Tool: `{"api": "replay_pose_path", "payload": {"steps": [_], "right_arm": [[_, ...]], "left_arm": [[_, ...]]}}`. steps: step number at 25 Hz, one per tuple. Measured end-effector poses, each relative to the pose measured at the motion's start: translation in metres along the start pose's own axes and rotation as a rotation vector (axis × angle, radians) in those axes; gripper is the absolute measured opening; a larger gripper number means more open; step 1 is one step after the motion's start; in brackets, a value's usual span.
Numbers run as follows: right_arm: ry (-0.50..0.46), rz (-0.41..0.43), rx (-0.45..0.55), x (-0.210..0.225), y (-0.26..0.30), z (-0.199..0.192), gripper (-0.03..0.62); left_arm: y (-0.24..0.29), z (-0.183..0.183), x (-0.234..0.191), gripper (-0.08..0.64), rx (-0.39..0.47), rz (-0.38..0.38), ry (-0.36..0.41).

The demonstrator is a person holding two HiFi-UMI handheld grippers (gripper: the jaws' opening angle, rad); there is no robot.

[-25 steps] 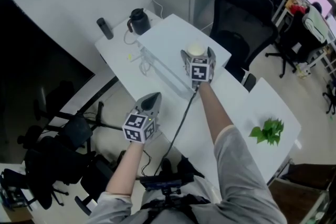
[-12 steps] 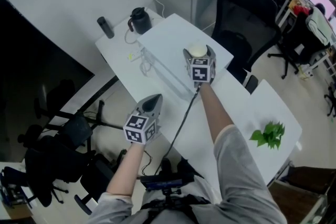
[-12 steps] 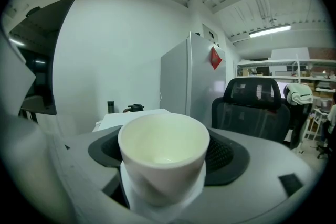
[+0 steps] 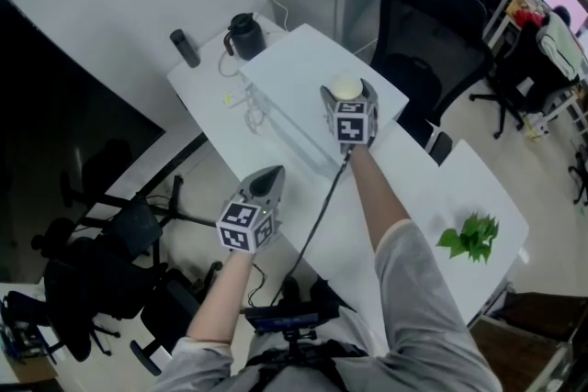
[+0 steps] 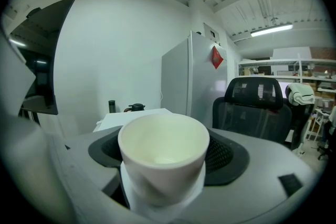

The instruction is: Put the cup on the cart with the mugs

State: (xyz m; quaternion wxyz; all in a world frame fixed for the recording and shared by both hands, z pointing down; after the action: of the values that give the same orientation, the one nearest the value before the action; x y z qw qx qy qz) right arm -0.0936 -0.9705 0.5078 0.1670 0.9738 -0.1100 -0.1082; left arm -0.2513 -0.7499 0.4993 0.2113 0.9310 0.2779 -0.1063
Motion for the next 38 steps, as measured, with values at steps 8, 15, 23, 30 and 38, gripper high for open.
{"api": "replay_pose_path", "payload": {"steps": [8, 15, 23, 30, 38], "right_arm": [[-0.031, -0.009, 0.003, 0.003, -0.024, 0.016, 0.442], [-0.024, 0.047, 0.026, -0.014, -0.076, 0.032, 0.442], [-0.065, 0.101, 0.018, -0.048, -0.155, 0.032, 0.442], [-0.037, 0.122, 0.037, -0.089, -0.227, 0.009, 0.442], [-0.062, 0.143, 0.036, -0.136, -0.297, -0.021, 0.442]], "left_arm": [[-0.005, -0.001, 0.003, 0.003, 0.008, -0.005, 0.0], [-0.024, -0.001, 0.012, 0.003, 0.024, -0.023, 0.039], [-0.06, -0.006, 0.017, 0.003, 0.048, -0.04, 0.07], [-0.1, -0.023, 0.011, 0.003, 0.058, -0.04, 0.08], [-0.15, -0.044, -0.001, 0.003, 0.072, -0.041, 0.071]]}}
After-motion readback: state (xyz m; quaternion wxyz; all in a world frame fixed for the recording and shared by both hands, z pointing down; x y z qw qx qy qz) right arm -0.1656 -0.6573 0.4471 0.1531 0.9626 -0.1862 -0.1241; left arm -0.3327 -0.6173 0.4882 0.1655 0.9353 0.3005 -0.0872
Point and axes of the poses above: the fingertips, and each gripper's own axes: y forward along the fingers, x to its right, z out of its top, the point moved 1 cm from there along -y, backward along the fingers, and after that the axes turned 9 degrees about -y, right-handed, at the moved point
